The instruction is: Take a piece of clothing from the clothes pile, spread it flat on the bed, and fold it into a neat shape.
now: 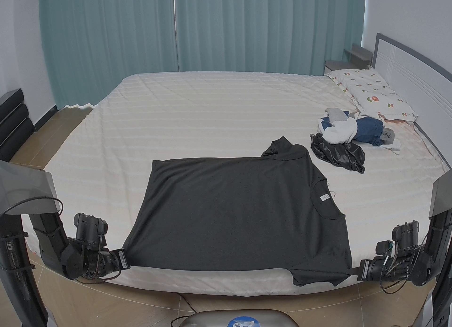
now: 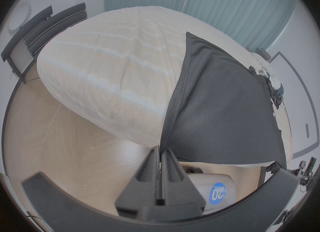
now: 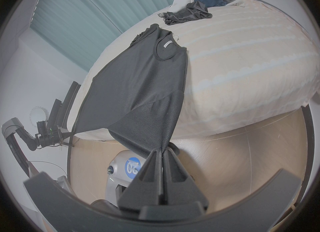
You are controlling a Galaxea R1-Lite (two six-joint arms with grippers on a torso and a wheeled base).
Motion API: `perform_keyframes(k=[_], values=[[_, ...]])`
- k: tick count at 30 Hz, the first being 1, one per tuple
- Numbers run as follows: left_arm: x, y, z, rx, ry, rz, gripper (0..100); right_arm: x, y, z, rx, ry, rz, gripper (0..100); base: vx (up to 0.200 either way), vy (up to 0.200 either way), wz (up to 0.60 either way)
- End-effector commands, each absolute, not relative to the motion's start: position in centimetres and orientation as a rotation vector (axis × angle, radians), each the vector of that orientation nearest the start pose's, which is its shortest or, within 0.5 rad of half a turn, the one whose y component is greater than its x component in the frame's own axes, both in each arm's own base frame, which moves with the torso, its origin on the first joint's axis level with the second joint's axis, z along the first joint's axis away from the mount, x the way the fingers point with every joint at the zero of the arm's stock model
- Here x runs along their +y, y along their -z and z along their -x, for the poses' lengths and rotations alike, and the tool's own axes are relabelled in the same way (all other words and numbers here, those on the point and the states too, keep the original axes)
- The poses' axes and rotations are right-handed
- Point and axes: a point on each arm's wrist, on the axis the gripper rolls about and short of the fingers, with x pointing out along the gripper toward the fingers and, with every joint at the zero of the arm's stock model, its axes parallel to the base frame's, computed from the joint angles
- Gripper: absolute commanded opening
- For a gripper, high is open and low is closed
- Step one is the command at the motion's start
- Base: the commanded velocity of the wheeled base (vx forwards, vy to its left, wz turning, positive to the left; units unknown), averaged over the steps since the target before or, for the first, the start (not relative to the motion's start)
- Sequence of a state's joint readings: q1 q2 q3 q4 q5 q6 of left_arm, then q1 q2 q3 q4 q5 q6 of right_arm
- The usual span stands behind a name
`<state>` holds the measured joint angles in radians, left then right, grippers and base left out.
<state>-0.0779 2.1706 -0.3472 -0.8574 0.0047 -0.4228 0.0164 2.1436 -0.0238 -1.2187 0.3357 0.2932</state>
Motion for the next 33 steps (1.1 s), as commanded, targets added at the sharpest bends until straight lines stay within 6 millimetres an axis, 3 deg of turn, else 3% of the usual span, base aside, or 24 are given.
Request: perform_keyframes(k=[1,26,33], values=[[-2.3,2.7,-25.3,0.98,-0.135,0.332,0,1.0,1.5,-19.2,0.954,-0.194,-0.411,0,0.0,0.0,0.0],[-2.2,3.0,-21.6,1.09,-0.146,0.127,0,1.0,0.7,-17.5,1.053,-0.206,-0.358,0,0.0,0.0,0.0],[-2.2,2.2,-22.5,1.023,-0.145,0.15,0,0.9,-0.3,-18.1,0.95,-0.221,-0.361,0,0.0,0.0,0.0]])
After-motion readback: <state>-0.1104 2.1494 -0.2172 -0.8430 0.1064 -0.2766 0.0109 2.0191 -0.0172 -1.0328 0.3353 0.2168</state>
